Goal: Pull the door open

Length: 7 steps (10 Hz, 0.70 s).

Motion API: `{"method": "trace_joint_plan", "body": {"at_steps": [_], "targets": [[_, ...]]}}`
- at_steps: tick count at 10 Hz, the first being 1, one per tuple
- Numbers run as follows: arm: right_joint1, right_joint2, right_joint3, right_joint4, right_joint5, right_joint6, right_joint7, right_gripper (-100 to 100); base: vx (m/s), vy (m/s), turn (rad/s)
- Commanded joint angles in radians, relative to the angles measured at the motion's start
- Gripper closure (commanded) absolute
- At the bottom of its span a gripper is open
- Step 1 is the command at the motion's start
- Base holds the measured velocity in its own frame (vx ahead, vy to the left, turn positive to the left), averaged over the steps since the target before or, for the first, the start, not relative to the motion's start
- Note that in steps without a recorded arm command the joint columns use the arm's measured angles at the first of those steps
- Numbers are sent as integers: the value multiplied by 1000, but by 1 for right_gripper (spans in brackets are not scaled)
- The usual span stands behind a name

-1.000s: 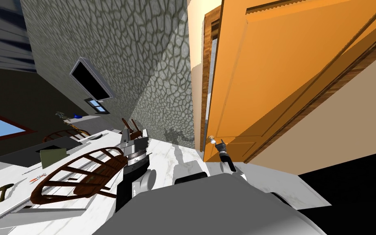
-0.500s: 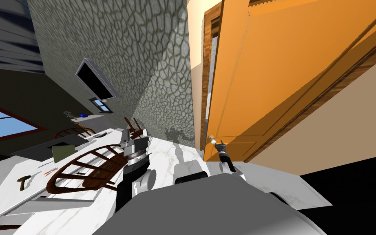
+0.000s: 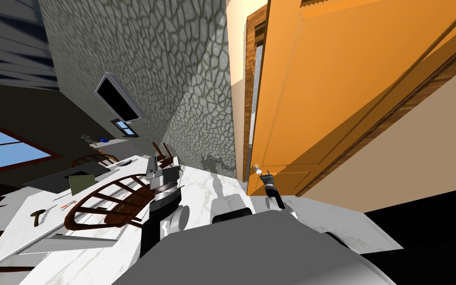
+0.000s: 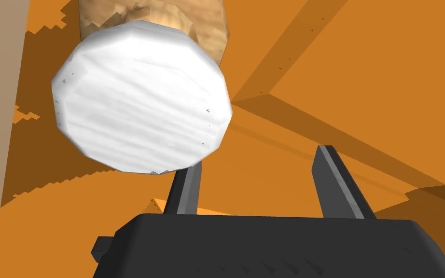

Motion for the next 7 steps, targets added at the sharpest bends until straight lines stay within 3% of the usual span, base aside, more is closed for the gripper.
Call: {"method": "trace_joint_plan", "body": {"at_steps": [1, 2, 7], "targets": [[-6, 27, 28, -25, -10, -5, -40, -100, -34, -10, 41], [-6, 27, 28, -25, -10, -5, -40, -100, -42, -11, 41], [-3, 37, 54, -34, -63, -7, -163, -100, -55, -18, 44]]}}
